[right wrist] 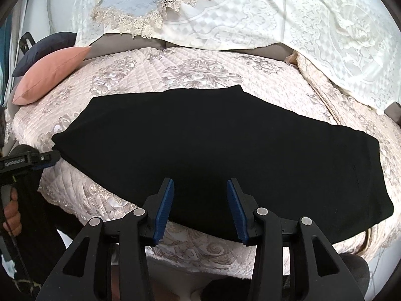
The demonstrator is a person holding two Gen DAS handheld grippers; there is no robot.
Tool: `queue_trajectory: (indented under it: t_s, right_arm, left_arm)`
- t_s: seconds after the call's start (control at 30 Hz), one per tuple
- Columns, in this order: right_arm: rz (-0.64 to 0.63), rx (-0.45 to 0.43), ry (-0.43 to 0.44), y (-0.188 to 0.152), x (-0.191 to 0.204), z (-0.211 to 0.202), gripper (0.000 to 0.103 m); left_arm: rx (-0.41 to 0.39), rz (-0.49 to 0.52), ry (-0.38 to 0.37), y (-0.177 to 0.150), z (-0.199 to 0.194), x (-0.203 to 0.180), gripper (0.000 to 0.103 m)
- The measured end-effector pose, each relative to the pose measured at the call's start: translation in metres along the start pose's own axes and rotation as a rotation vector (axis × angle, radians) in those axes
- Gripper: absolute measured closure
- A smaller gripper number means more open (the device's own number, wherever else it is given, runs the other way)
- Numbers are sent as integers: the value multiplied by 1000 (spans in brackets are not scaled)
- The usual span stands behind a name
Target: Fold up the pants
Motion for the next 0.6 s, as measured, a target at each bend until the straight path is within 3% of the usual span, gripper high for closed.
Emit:
queue_trajectory:
  t_s: [0.13,0.4,0.53,0.6]
  right_arm:
    - [1,-2,-7,1,-2,-1,58]
    - [8,-10,-15,4,-7,-1,58]
    - [13,0,-16,4,-8,4,58]
    - [21,-1,-14,6,-9,4,58]
  left_arm:
    - [-28,-5,-19,11,5,-5,53]
    - [-80,-35,-4,21,10,2,53]
    - [-95,1,33,28,15,-2,57]
    - [-98,27,53,31,18,-4,68]
Point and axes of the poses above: each gripper's, at about its wrist camera, not at the fingertips, and z roughly the way its jaws point, x to its left, y to its top, the point moved 8 cm from there along z, roughly the way its jaws point, and after that the axes turned 11 degrees about -y, right-handed, at the moved point
